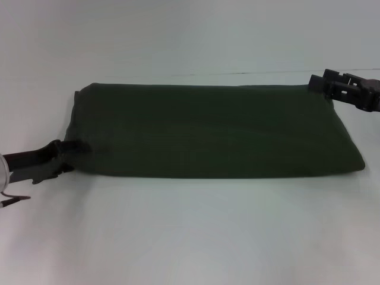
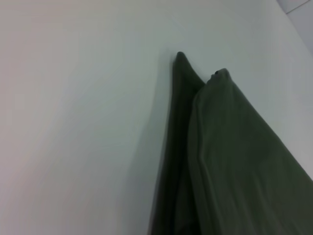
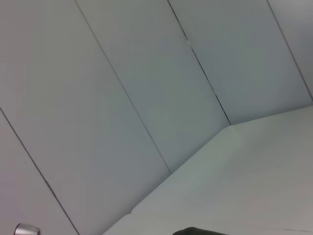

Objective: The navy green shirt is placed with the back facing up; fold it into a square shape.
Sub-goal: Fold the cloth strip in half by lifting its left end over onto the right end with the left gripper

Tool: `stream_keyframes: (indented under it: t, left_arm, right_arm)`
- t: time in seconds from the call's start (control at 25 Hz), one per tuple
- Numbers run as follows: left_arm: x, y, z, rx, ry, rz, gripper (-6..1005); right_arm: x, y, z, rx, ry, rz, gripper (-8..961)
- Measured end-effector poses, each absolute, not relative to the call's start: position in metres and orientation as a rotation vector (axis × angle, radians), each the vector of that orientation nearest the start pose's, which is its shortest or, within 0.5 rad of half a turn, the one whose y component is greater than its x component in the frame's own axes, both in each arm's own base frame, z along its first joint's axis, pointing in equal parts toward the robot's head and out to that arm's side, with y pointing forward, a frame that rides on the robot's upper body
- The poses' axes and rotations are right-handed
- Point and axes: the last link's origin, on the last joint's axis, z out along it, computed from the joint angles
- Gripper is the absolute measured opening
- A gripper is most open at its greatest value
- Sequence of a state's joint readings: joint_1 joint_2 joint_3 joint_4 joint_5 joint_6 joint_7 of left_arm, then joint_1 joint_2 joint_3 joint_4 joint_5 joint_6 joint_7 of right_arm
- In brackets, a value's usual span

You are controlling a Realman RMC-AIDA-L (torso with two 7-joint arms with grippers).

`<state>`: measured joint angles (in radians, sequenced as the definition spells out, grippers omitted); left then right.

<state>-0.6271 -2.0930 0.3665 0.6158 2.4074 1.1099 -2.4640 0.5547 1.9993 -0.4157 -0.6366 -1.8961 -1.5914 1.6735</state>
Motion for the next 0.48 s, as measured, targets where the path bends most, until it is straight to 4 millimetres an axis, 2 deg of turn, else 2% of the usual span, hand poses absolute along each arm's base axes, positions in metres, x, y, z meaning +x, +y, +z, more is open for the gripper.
stream_keyframes:
  t: [0.48]
  left_arm:
    - [-0.3193,0.3822,0.0127,2.33,2.625,0.846,726]
  right_arm:
    - [0.2727,0.3555,0.0747,-2.343,0.979,1.046,940]
